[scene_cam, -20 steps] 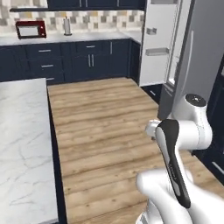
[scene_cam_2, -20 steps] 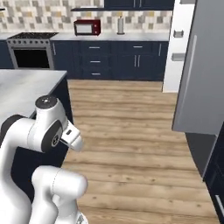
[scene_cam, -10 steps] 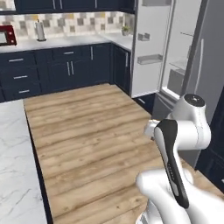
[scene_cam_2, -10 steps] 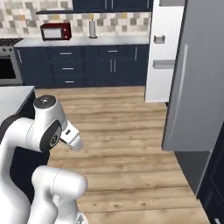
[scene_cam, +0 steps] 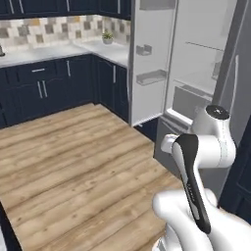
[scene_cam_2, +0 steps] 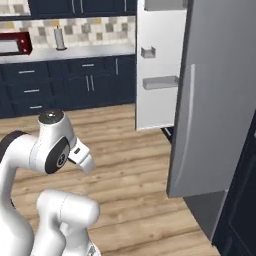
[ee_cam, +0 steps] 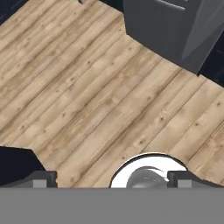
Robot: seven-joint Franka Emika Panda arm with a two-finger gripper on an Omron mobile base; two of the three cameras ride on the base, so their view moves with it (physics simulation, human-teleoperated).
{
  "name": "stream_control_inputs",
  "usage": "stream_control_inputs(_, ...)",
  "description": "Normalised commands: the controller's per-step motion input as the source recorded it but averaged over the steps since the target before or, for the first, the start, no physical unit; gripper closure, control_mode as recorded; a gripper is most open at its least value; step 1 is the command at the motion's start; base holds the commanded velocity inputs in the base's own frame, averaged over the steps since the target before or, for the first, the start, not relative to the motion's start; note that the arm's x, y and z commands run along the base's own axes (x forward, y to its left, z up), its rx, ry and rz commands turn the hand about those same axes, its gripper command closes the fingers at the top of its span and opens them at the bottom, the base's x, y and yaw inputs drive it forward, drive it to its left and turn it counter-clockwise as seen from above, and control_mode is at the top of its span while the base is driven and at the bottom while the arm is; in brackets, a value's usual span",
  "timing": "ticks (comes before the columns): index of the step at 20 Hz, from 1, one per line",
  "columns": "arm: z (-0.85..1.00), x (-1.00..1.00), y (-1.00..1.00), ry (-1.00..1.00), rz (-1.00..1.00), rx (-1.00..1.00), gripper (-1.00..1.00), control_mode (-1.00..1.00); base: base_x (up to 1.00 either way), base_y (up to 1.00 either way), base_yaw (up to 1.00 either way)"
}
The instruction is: Pick up the pear and apple from the fridge and place one fruit on each plate on the dining counter.
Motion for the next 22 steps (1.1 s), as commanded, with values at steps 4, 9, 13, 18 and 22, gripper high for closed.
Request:
stream_control_inputs(4, 0.00, 0.00, 0.00, 0.00, 0.00, 0.00, -1.00, 1.00, 0.89, 0.00, -0.37)
stream_control_inputs(9, 0.00, 0.00, 0.00, 0.00, 0.00, 0.00, -1.00, 1.00, 0.70, 0.01, -0.50)
stream_control_inputs(13, 0.00, 0.00, 0.00, 0.00, 0.00, 0.00, -1.00, 1.00, 0.84, 0.27, -0.44)
stream_control_inputs(18, 0.00, 0.00, 0.00, 0.00, 0.00, 0.00, -1.00, 1.00, 0.83, 0.21, -0.40)
stream_control_inputs(22, 0.00, 0.00, 0.00, 0.00, 0.00, 0.00, -1.00, 1.00, 0.70, 0.02, -0.48)
